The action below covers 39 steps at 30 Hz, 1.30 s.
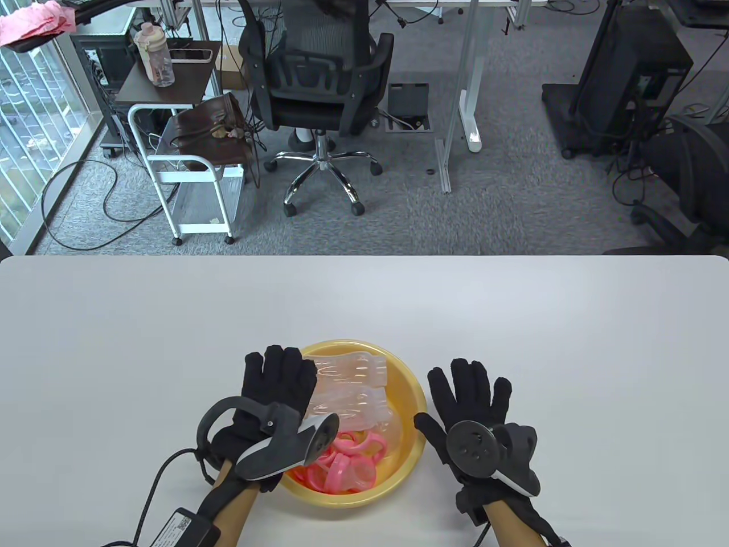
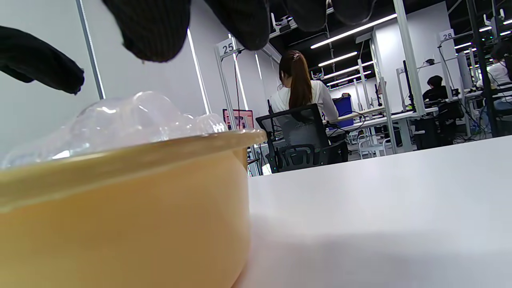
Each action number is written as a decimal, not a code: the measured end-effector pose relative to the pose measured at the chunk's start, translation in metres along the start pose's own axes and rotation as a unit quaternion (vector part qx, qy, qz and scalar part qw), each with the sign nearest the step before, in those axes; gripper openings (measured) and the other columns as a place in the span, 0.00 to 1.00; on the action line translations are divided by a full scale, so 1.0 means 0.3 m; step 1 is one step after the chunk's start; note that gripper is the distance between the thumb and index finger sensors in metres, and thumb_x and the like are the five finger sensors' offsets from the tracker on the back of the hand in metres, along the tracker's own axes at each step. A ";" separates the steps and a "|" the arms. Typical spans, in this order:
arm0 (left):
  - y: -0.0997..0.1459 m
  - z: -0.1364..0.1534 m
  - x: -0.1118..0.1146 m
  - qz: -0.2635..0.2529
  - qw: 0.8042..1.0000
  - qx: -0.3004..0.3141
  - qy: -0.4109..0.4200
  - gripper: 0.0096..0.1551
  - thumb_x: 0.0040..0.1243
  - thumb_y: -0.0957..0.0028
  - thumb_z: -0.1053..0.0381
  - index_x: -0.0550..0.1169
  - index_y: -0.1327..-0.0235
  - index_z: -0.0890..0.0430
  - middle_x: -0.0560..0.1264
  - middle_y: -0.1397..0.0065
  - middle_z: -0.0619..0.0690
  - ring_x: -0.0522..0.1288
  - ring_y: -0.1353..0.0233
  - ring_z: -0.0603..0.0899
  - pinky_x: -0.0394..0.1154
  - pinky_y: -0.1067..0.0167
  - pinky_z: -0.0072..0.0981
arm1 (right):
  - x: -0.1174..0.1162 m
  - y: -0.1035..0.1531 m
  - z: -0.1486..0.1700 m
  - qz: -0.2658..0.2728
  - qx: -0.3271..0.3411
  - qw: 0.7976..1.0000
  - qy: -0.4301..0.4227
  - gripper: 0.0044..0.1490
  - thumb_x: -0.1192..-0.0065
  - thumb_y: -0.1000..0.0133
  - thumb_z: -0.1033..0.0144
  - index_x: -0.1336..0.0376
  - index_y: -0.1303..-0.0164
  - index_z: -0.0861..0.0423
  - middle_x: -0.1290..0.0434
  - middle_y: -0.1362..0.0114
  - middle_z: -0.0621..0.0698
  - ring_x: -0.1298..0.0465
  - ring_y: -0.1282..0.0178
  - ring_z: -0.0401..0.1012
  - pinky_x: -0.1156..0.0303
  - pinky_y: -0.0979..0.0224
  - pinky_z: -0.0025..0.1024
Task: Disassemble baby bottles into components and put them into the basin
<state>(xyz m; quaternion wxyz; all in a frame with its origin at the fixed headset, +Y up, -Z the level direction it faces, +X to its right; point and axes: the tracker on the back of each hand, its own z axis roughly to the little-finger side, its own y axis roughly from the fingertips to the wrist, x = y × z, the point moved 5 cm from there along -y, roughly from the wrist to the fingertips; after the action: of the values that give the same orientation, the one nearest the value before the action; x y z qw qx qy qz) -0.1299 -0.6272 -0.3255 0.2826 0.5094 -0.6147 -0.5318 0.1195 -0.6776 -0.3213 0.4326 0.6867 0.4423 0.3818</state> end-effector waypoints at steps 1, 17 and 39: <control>0.010 0.021 0.009 -0.002 1.000 -0.006 0.009 0.61 0.45 0.62 0.23 0.60 0.19 0.57 0.58 0.14 0.62 0.60 0.14 0.69 0.53 0.21 0.70 | 0.001 0.000 -0.005 0.001 0.003 1.000 0.001 0.46 0.49 0.37 0.46 0.52 0.13 0.56 0.59 0.12 0.71 0.55 0.14 0.72 0.66 0.25 0.80; 0.158 0.099 0.240 -0.033 0.991 -0.029 0.123 0.63 0.42 0.62 0.22 0.59 0.17 0.58 0.57 0.14 0.63 0.59 0.14 0.71 0.52 0.22 0.70 | -0.022 0.006 -0.091 -0.025 0.058 0.998 -0.005 0.47 0.49 0.37 0.45 0.53 0.12 0.56 0.60 0.12 0.71 0.56 0.14 0.72 0.65 0.25 0.80; 0.168 0.062 0.246 -0.030 0.985 -0.007 0.170 0.64 0.42 0.61 0.21 0.56 0.16 0.59 0.56 0.14 0.64 0.58 0.14 0.71 0.51 0.22 0.70 | -0.033 0.017 -0.122 -0.038 0.077 0.996 0.007 0.47 0.48 0.38 0.44 0.54 0.12 0.55 0.60 0.12 0.71 0.56 0.14 0.72 0.66 0.25 0.80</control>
<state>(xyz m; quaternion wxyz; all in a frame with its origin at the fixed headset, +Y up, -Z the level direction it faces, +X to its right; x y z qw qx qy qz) -0.1864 -0.6930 -0.2975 0.3709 0.6083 -0.5384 -0.4501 0.0846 -0.6789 -0.3058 0.3893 0.6979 0.4996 0.3344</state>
